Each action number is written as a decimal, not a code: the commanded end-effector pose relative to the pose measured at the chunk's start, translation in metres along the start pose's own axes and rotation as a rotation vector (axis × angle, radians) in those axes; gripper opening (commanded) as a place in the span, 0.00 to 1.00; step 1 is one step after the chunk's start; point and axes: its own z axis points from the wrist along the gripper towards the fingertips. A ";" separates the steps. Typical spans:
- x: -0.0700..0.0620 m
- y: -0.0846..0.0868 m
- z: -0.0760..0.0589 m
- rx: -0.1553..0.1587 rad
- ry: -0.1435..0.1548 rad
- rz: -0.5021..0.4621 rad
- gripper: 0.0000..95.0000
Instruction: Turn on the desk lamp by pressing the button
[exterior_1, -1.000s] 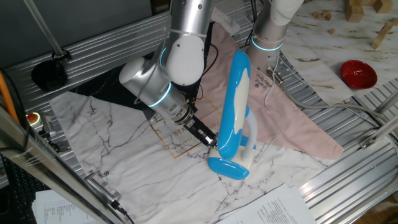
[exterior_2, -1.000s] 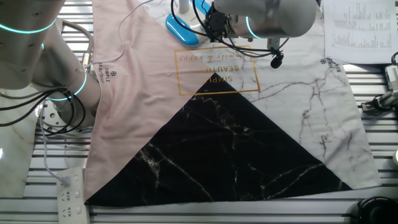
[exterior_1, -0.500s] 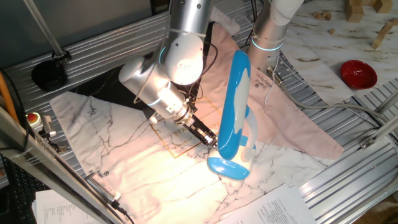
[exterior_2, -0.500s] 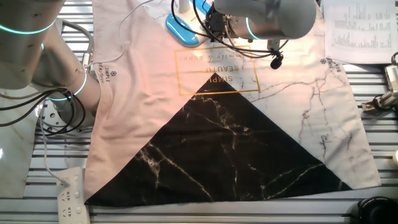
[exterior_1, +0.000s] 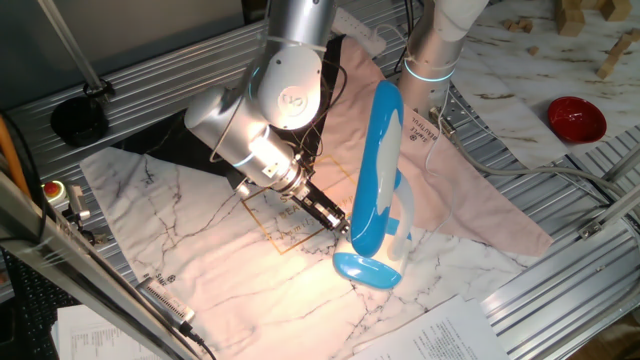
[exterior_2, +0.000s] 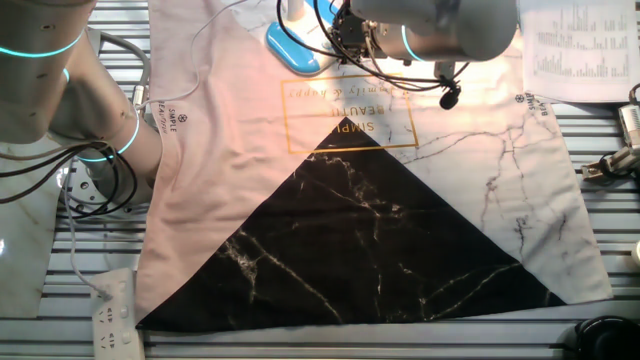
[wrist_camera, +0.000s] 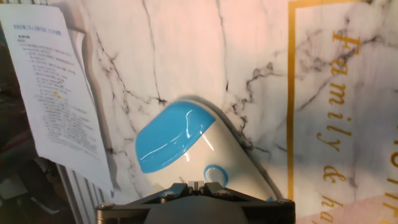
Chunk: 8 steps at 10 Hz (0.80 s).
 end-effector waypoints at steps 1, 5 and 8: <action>0.001 0.000 0.000 0.004 -0.001 -0.003 0.00; 0.001 0.000 0.000 0.020 -0.001 -0.006 0.00; 0.000 0.000 0.000 0.086 -0.008 -0.012 0.00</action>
